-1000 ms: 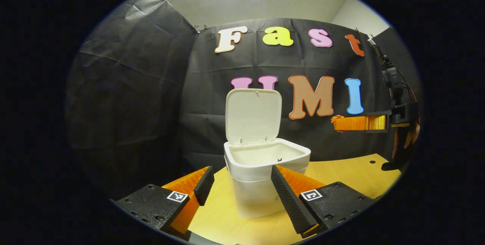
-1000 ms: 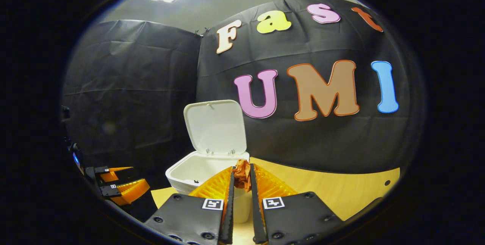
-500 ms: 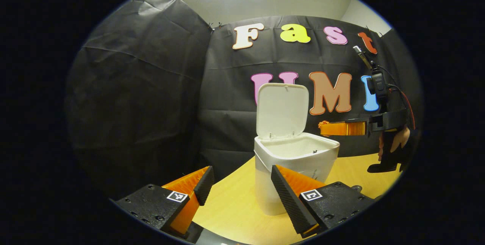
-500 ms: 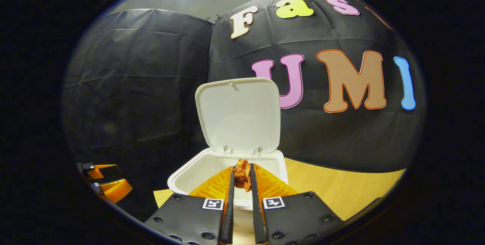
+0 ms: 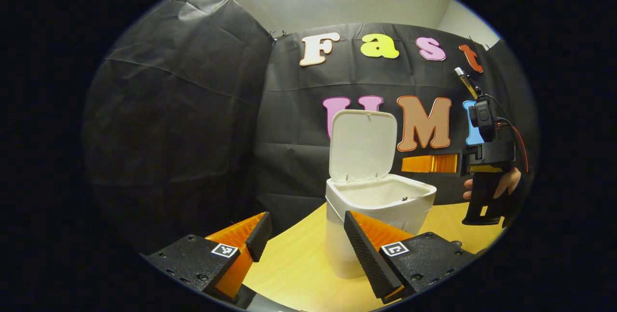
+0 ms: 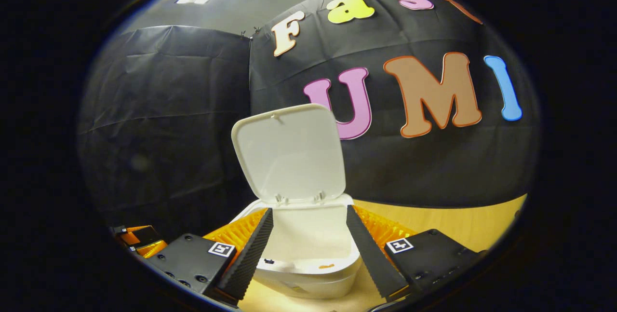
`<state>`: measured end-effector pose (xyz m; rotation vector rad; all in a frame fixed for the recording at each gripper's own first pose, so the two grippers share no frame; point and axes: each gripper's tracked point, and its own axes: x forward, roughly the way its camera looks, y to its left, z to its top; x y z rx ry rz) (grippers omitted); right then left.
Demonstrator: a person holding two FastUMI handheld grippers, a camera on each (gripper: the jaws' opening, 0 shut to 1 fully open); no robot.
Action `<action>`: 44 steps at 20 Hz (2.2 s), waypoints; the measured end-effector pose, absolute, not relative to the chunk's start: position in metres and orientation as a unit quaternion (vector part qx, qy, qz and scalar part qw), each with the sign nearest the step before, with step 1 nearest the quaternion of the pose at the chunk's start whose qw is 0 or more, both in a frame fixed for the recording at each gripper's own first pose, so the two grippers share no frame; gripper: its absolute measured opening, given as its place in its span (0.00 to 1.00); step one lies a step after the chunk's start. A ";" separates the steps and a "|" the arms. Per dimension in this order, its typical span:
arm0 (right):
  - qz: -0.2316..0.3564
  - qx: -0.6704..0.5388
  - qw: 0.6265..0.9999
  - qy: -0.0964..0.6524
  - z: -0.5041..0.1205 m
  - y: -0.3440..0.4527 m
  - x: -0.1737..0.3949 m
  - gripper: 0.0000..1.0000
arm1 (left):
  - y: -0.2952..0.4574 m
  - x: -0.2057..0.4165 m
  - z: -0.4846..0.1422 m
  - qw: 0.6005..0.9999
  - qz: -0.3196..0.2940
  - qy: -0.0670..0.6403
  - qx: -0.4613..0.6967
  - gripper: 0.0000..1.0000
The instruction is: Press the lid of the desktop garbage bin to open it, pick up the crumpled paper on the desktop and throw it into the bin, then pick up the pop can on the desktop and drop it into the bin, and finally close the garbage bin lid.
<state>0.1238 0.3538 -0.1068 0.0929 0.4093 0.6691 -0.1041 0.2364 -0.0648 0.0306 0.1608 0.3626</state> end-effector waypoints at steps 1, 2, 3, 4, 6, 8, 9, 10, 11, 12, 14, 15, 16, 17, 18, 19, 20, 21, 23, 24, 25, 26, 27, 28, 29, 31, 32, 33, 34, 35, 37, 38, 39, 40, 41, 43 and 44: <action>0.319 0.045 0.927 0.193 -0.101 0.345 0.123 0.95 | 0.231 -0.099 -0.064 0.982 0.173 0.078 0.017 0.92; 0.312 0.045 0.930 0.189 -0.097 0.333 0.123 0.98 | 0.225 -0.093 -0.062 0.983 0.165 0.075 0.017 0.92; 0.303 0.046 0.934 0.185 -0.094 0.322 0.125 0.94 | 0.218 -0.088 -0.062 0.985 0.156 0.073 0.017 0.92; 0.293 0.045 0.938 0.182 -0.093 0.307 0.125 0.94 | 0.211 -0.082 -0.060 0.987 0.147 0.071 0.016 0.93; 0.271 0.042 0.946 0.175 -0.088 0.279 0.123 0.98 | 0.194 -0.069 -0.056 0.990 0.125 0.065 0.016 0.92; 0.245 0.035 0.954 0.169 -0.083 0.246 0.124 0.98 | 0.173 -0.056 -0.055 0.993 0.100 0.059 0.017 0.92; 0.231 0.032 0.958 0.167 -0.080 0.231 0.122 0.98 | 0.163 -0.050 -0.053 0.995 0.087 0.055 0.015 0.92; 0.218 0.031 0.962 0.163 -0.078 0.214 0.120 0.98 | 0.151 -0.043 -0.051 0.996 0.073 0.053 0.012 0.92; 0.204 0.028 0.965 0.160 -0.076 0.198 0.119 0.97 | 0.139 -0.038 -0.051 0.997 0.061 0.049 0.009 0.94; 0.191 0.024 0.969 0.157 -0.074 0.181 0.117 0.98 | 0.126 -0.033 -0.050 0.998 0.048 0.047 0.005 0.92; 0.162 0.015 0.975 0.152 -0.071 0.148 0.112 0.98 | 0.101 -0.024 -0.051 0.999 0.022 0.046 -0.001 0.94; 0.149 0.011 0.978 0.147 -0.067 0.132 0.109 0.98 | 0.088 -0.021 -0.052 0.999 0.009 0.047 -0.006 0.92; 0.136 0.007 0.980 0.143 -0.065 0.116 0.106 0.98 | 0.076 -0.017 -0.052 0.999 -0.003 0.047 -0.010 0.92; 0.122 0.004 0.982 0.141 -0.063 0.100 0.104 0.97 | 0.063 -0.012 -0.052 0.999 -0.015 0.046 -0.013 0.94; 0.108 0.003 0.984 0.140 -0.062 0.086 0.100 0.97 | 0.051 -0.009 -0.052 0.998 -0.026 0.047 -0.013 0.92; 0.096 0.004 0.985 0.140 -0.060 0.071 0.097 0.97 | 0.039 -0.006 -0.054 0.998 -0.037 0.048 -0.013 0.92; 0.085 0.007 0.987 0.140 -0.058 0.058 0.092 0.97 | 0.027 -0.003 -0.054 0.998 -0.048 0.050 -0.014 0.93; 0.074 0.010 0.987 0.140 -0.057 0.045 0.089 0.98 | 0.015 0.000 -0.055 0.997 -0.060 0.051 -0.016 0.92; 0.051 0.014 0.988 0.143 -0.057 0.019 0.080 0.98 | -0.008 0.005 -0.058 0.995 -0.080 0.054 -0.020 0.94; 0.040 0.016 0.989 0.142 -0.056 0.007 0.076 0.97 | -0.018 0.009 -0.059 0.994 -0.090 0.055 -0.021 0.92; 0.028 0.016 0.989 0.141 -0.055 -0.006 0.072 0.97 | -0.028 0.010 -0.061 0.993 -0.098 0.057 -0.022 0.93; 0.018 0.016 0.990 0.141 -0.055 -0.018 0.067 0.98 | -0.038 0.011 -0.064 0.992 -0.108 0.059 -0.024 0.93; 0.006 0.016 0.990 0.141 -0.055 -0.030 0.063 0.98 | -0.047 0.013 -0.069 0.991 -0.115 0.064 -0.027 0.93; -0.005 0.017 0.990 0.143 -0.055 -0.042 0.059 0.98 | -0.055 0.015 -0.073 0.989 -0.122 0.071 -0.032 0.92; -0.013 0.019 0.989 0.145 -0.055 -0.051 0.054 0.98 | -0.063 0.015 -0.081 0.988 -0.129 0.080 -0.038 0.92; -0.029 0.023 0.988 0.150 -0.058 -0.069 0.046 0.98 | -0.073 0.015 -0.097 0.985 -0.133 0.099 -0.043 0.92; -0.036 0.024 0.987 0.152 -0.061 -0.076 0.041 0.98 | -0.077 0.014 -0.106 0.984 -0.135 0.109 -0.042 0.92; -0.043 0.024 0.987 0.155 -0.062 -0.083 0.036 0.98 | -0.079 0.014 -0.116 0.983 -0.135 0.119 -0.040 0.92; -0.048 0.024 0.986 0.159 -0.065 -0.089 0.032 0.98 | -0.081 0.015 -0.126 0.982 -0.134 0.128 -0.039 0.92; -0.054 0.023 0.985 0.163 -0.067 -0.095 0.027 0.98 | -0.083 0.014 -0.140 0.980 -0.135 0.139 -0.040 0.92; -0.064 0.022 0.983 0.170 -0.071 -0.107 0.019 0.97 | -0.087 0.013 -0.170 0.975 -0.134 0.170 -0.045 0.92; -0.071 0.022 0.982 0.173 -0.074 -0.113 0.015 0.97 | -0.087 0.012 -0.185 0.973 -0.131 0.185 -0.046 0.92; -0.078 0.021 0.981 0.177 -0.076 -0.119 0.011 0.97 | -0.088 0.010 -0.198 0.970 -0.129 0.199 -0.046 0.92; -0.085 0.021 0.980 0.181 -0.078 -0.126 0.007 0.97 | -0.090 0.009 -0.211 0.968 -0.128 0.211 -0.046 0.92; -0.089 0.023 0.978 0.186 -0.081 -0.130 0.004 0.97 | -0.092 0.006 -0.223 0.966 -0.129 0.221 -0.044 0.93; -0.098 0.033 0.975 0.197 -0.085 -0.138 -0.002 0.97 | -0.093 0.005 -0.249 0.961 -0.128 0.242 -0.032 0.92; -0.104 0.036 0.973 0.201 -0.089 -0.142 -0.005 0.97 | -0.092 0.003 -0.262 0.958 -0.127 0.256 -0.026 0.93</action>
